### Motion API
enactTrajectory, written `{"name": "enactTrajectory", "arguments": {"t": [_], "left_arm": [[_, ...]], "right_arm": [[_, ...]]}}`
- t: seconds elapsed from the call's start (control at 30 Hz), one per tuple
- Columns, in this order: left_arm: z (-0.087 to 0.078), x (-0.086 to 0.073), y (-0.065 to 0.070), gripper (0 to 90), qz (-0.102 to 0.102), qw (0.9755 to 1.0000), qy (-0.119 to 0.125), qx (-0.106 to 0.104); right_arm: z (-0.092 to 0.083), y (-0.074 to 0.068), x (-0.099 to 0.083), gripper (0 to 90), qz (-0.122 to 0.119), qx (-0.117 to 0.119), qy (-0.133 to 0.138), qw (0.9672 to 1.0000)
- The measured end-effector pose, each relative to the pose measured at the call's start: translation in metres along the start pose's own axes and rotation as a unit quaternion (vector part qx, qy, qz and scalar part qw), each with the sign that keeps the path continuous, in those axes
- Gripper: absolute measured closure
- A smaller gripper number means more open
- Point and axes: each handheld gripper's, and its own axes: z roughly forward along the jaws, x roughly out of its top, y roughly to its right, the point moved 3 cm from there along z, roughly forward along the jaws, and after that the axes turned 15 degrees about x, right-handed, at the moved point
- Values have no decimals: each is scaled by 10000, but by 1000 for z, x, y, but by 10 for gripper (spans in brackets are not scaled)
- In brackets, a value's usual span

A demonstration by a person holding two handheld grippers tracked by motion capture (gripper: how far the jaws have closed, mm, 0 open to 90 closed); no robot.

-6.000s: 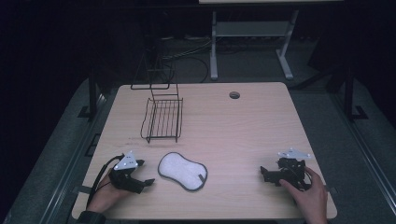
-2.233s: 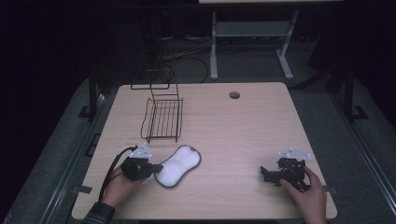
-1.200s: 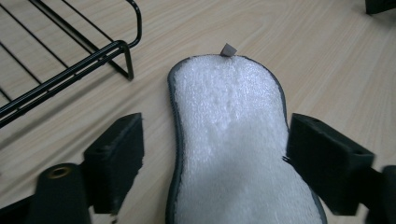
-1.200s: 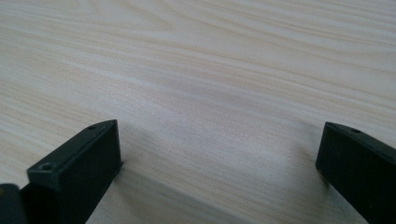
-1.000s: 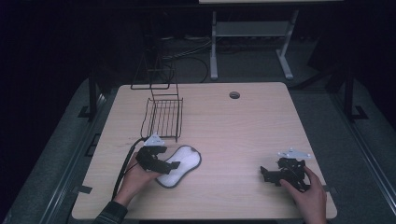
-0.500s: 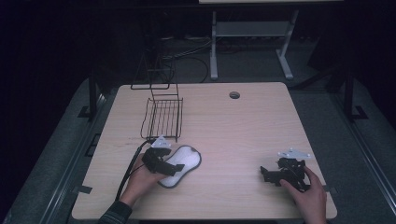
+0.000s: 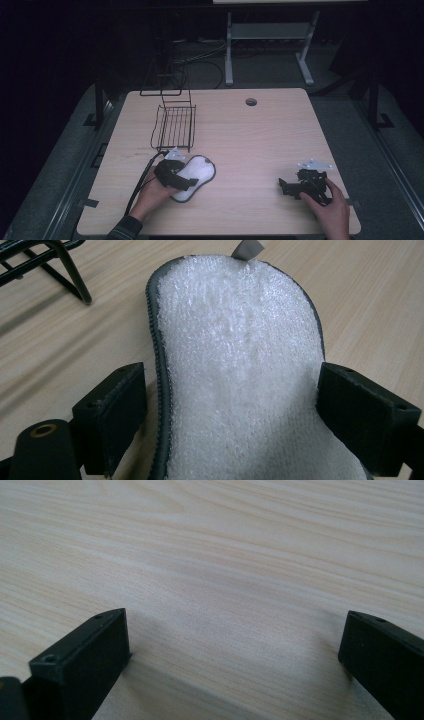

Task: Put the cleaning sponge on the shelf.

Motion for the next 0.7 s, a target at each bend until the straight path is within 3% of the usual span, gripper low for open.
{"name": "enactTrajectory", "arguments": {"t": [0.2,0.3,0.6,0.7], "left_arm": [[0,2,2,139,44,9999,-89,36],[-2,2,2,208,79,9999,-93,-48],[-4,3,1,257,30,9999,-92,-93],[-6,4,2,273,102,9999,-101,-74]], "right_arm": [[0,0,0,0,10,-7,1,10000],[0,0,0,0,16,-9,1,10000],[0,0,0,0,18,-10,1,10000],[0,0,0,0,17,-12,1,10000]]}}
